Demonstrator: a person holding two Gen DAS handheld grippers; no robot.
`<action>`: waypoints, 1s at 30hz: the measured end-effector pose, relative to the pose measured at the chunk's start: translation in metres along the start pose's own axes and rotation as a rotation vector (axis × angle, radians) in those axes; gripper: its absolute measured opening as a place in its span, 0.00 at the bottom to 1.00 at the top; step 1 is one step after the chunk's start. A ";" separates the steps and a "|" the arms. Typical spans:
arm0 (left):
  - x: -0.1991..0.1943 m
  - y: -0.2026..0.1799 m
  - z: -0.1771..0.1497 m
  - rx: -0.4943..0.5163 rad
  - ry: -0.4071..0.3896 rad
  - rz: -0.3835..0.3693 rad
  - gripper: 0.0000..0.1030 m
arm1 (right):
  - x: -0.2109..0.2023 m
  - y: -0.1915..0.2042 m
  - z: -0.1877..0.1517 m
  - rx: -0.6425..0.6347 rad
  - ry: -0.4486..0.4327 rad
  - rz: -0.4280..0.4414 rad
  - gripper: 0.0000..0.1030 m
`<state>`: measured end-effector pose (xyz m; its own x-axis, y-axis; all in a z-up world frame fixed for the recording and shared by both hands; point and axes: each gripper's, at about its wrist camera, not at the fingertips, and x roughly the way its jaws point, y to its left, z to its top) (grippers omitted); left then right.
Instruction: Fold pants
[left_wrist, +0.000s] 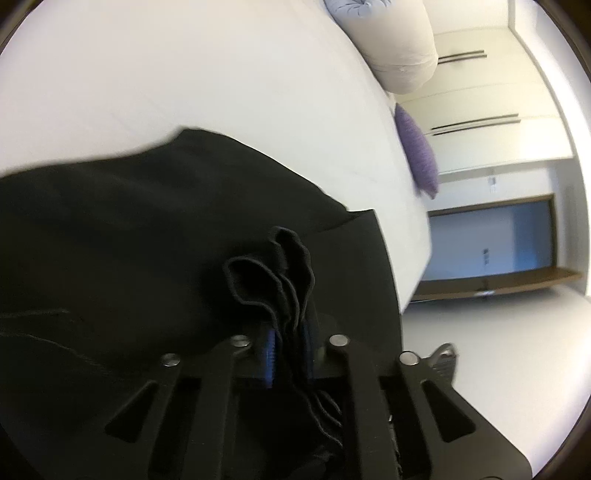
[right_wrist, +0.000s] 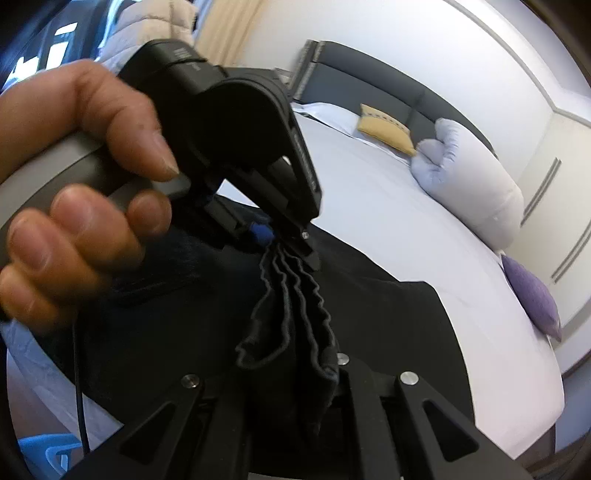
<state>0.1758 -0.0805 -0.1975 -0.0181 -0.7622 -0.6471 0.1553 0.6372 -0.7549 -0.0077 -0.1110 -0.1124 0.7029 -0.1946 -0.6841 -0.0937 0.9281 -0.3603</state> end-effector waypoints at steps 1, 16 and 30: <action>-0.006 0.003 0.001 0.018 -0.001 0.020 0.09 | 0.001 0.003 0.001 -0.013 0.000 0.006 0.06; 0.001 0.010 -0.006 0.071 -0.017 0.136 0.08 | 0.030 0.031 0.009 -0.110 0.060 0.063 0.08; -0.048 0.016 -0.017 0.094 -0.154 0.330 0.16 | 0.021 -0.065 -0.001 0.289 0.115 0.476 0.70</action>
<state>0.1625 -0.0321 -0.1804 0.1959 -0.5305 -0.8247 0.2181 0.8435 -0.4908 0.0122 -0.1756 -0.1041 0.5472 0.2483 -0.7993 -0.1729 0.9679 0.1823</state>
